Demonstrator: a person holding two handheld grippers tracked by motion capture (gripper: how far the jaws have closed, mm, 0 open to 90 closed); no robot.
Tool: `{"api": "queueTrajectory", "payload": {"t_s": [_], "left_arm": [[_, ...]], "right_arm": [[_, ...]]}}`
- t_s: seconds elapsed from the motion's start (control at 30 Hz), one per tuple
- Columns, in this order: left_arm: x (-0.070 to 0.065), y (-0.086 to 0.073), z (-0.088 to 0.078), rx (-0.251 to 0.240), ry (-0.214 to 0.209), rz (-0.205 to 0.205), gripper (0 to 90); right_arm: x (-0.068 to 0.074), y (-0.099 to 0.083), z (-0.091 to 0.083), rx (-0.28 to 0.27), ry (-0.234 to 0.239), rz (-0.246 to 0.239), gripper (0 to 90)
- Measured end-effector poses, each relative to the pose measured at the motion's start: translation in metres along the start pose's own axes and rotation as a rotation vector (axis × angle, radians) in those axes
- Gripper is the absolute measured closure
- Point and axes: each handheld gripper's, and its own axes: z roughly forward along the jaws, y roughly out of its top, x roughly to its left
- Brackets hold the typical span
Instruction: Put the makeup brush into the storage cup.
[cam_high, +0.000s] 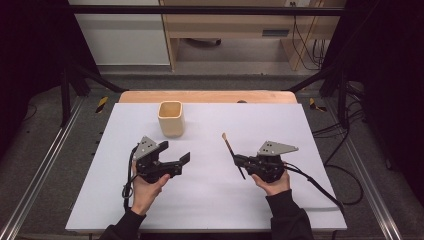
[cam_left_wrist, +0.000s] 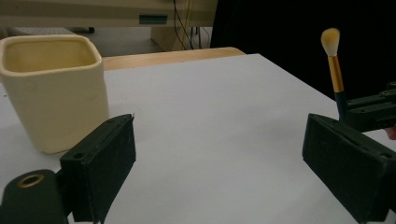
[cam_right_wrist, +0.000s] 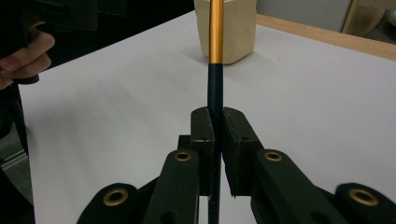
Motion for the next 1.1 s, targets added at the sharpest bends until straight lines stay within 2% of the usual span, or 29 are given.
{"api": "queueTrajectory", "payload": {"t_s": [0.53, 0.7, 1.1], "left_arm": [[-0.021, 0.002, 0.021, -0.027, -0.045, -0.035, 9.6], [-0.027, -0.001, 0.026, -0.047, -0.061, -0.067, 9.9], [-0.035, -0.008, 0.036, -0.062, -0.082, -0.084, 10.6]], "right_arm": [[0.006, 0.002, 0.003, -0.009, 0.019, -0.003, 83.2], [0.007, 0.001, 0.005, -0.001, 0.008, -0.008, 83.2], [0.008, -0.002, 0.01, 0.009, -0.005, -0.005, 83.3]]}}
